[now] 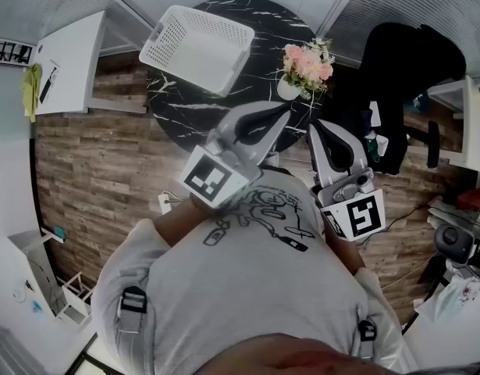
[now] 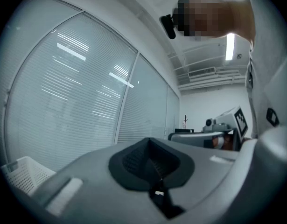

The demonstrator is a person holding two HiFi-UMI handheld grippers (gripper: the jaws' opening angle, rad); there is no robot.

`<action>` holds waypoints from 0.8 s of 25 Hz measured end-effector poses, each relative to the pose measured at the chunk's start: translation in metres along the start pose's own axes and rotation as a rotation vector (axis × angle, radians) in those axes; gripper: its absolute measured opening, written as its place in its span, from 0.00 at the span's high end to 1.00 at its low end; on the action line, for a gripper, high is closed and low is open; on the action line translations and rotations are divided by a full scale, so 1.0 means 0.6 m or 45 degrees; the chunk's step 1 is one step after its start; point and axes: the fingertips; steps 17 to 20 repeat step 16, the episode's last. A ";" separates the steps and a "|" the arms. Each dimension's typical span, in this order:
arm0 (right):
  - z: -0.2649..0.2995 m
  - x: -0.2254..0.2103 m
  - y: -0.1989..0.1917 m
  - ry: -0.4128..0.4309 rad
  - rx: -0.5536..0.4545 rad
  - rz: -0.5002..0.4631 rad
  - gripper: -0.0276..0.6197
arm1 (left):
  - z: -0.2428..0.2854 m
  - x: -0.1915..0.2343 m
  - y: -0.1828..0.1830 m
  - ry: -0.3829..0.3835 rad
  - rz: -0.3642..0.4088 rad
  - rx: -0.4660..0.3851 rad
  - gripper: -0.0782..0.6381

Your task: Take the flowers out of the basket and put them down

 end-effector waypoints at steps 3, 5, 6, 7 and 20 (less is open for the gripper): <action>-0.001 0.000 -0.002 0.001 0.002 0.006 0.95 | -0.002 -0.003 -0.001 -0.002 0.008 0.005 0.89; -0.002 0.001 -0.001 0.002 0.001 0.005 0.95 | -0.003 -0.005 -0.002 -0.002 0.012 0.010 0.89; -0.003 0.002 -0.001 0.003 0.000 0.003 0.95 | -0.004 -0.005 -0.001 -0.002 0.015 0.010 0.89; -0.003 0.002 0.000 0.004 -0.001 0.002 0.95 | -0.004 -0.006 -0.001 -0.001 0.019 0.010 0.89; -0.005 0.000 0.002 0.004 0.004 -0.007 0.95 | -0.003 -0.009 0.003 0.000 0.018 0.010 0.89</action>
Point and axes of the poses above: the fingertips, and each gripper's own axes: z forward along the fingers, x to its left, y out of its top, and after that the axes turned 4 degrees about z, right-handed
